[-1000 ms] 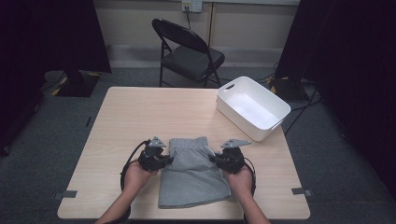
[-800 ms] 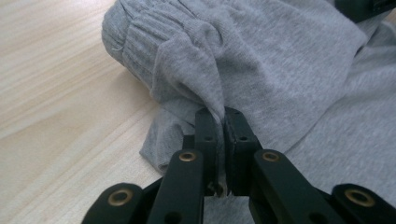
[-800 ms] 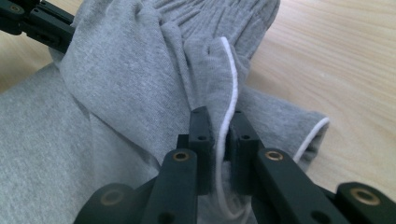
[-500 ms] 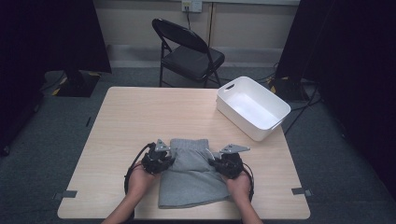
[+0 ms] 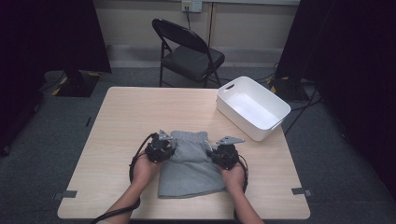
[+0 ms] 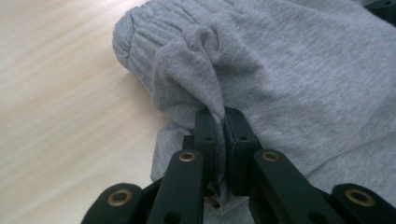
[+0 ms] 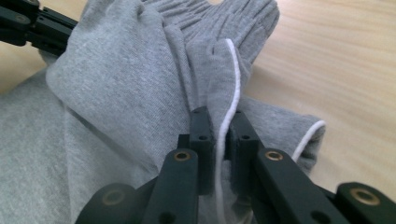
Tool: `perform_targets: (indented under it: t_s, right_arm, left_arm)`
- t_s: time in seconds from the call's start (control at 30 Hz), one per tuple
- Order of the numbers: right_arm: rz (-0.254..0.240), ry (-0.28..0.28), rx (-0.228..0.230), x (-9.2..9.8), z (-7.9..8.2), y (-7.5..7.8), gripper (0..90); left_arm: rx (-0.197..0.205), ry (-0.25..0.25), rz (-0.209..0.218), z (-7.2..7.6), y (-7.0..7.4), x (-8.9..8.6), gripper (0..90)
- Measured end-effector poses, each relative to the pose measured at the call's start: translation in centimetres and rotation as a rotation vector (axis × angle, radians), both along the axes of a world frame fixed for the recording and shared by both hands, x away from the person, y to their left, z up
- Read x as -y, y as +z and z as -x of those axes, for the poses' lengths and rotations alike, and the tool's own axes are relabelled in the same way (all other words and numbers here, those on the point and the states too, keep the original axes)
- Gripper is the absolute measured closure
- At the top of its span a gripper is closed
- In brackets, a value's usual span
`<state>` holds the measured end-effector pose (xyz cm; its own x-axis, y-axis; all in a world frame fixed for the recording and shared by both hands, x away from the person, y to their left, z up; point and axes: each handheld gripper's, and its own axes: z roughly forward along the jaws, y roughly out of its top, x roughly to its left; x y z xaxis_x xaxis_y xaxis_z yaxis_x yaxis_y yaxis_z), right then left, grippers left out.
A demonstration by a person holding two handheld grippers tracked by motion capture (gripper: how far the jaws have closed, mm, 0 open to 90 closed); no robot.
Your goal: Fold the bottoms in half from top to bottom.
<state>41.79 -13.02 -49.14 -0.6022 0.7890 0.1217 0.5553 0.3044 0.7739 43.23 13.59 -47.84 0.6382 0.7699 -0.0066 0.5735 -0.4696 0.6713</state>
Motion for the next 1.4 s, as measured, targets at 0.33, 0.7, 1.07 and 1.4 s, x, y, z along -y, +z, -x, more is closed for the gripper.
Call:
perform_targets:
  t_s: [0.33, 0.7, 1.07, 1.4]
  right_arm:
    - [-0.076, -0.033, -0.036, 0.4, -0.6, 0.1, 81.9]
    - [-0.063, -0.003, 0.030, 1.4, 0.8, 2.3, 80.4]
    - [-0.017, 0.026, 0.020, 1.6, 3.3, 0.1, 80.0]
    - [-0.041, -0.008, 0.028, 1.0, 2.5, -0.5, 80.5]
  left_arm:
    - [-0.028, 0.046, 0.075, -0.1, 0.6, -0.8, 85.6]
    - [-0.030, -0.023, 0.112, 2.7, 2.5, -1.7, 85.6]
    - [-0.037, -0.055, 0.078, 5.1, -0.1, -1.1, 85.3]
    - [0.024, -0.028, 0.001, 3.3, -0.3, -0.2, 85.7]
